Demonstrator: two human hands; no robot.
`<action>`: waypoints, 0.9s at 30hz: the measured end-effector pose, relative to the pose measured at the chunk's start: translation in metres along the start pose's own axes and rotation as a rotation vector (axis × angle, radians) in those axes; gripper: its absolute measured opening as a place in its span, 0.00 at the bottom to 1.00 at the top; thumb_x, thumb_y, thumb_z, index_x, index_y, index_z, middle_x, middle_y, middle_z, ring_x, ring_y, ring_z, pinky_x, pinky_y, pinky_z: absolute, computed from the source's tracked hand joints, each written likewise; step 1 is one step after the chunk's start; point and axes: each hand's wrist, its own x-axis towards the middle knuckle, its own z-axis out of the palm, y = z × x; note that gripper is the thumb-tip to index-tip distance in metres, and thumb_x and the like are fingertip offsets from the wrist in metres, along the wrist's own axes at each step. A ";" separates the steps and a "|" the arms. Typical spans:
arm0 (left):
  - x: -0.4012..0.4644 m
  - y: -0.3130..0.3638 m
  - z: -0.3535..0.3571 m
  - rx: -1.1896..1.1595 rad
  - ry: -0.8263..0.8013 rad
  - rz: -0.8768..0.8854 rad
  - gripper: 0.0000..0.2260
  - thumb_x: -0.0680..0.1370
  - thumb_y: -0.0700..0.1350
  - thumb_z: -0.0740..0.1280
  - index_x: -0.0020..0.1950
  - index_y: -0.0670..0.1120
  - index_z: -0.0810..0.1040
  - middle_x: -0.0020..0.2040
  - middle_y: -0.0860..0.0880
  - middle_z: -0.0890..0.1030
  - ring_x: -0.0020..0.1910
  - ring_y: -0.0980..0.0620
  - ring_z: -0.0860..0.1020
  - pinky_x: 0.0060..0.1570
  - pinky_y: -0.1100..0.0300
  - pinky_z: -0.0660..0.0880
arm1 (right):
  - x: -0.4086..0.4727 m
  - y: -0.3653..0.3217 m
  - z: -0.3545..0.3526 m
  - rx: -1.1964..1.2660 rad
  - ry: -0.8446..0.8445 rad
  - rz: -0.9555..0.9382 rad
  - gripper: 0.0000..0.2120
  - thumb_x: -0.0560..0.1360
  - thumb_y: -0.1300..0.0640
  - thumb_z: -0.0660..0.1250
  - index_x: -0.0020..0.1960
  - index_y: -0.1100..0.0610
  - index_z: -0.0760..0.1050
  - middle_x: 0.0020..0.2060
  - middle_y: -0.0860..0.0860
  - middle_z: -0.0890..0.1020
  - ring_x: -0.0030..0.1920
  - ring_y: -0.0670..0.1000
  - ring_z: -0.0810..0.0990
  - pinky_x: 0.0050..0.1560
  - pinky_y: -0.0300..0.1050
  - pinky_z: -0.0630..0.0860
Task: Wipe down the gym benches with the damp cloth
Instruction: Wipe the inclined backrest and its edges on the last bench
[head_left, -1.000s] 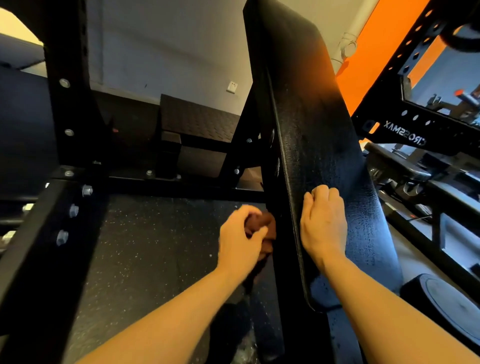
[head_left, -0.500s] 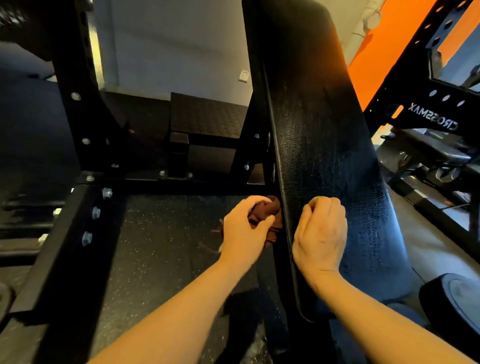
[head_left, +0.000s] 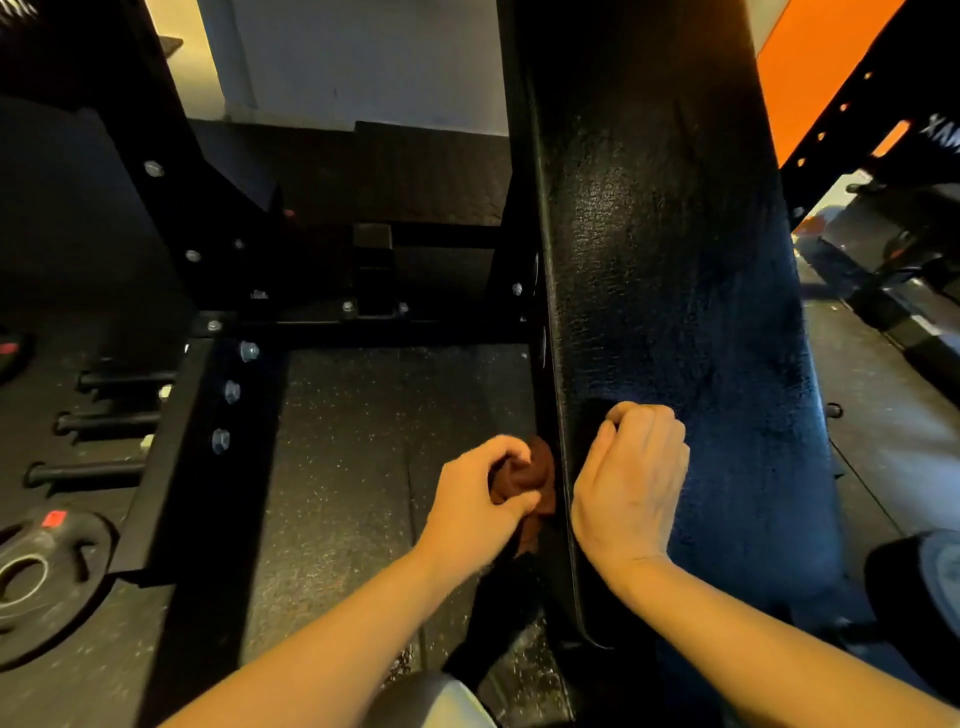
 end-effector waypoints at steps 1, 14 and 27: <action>-0.001 -0.004 -0.004 0.041 -0.039 -0.004 0.13 0.69 0.35 0.75 0.46 0.50 0.78 0.42 0.56 0.81 0.43 0.61 0.79 0.46 0.66 0.71 | 0.000 0.001 0.000 0.007 0.014 -0.005 0.08 0.78 0.58 0.52 0.48 0.59 0.69 0.43 0.57 0.73 0.40 0.57 0.70 0.42 0.48 0.62; 0.064 0.011 -0.009 -0.271 0.274 0.237 0.12 0.73 0.35 0.71 0.51 0.50 0.79 0.46 0.52 0.82 0.47 0.61 0.80 0.48 0.72 0.72 | 0.079 -0.019 -0.010 0.053 0.081 -0.124 0.05 0.72 0.59 0.64 0.46 0.60 0.72 0.42 0.56 0.75 0.42 0.57 0.73 0.45 0.49 0.66; 0.100 0.000 -0.015 -0.216 0.304 0.232 0.09 0.72 0.37 0.72 0.49 0.48 0.77 0.44 0.51 0.80 0.45 0.54 0.79 0.47 0.55 0.78 | 0.114 -0.049 0.032 0.061 0.135 0.046 0.02 0.77 0.59 0.60 0.46 0.58 0.67 0.46 0.54 0.71 0.45 0.57 0.72 0.43 0.48 0.65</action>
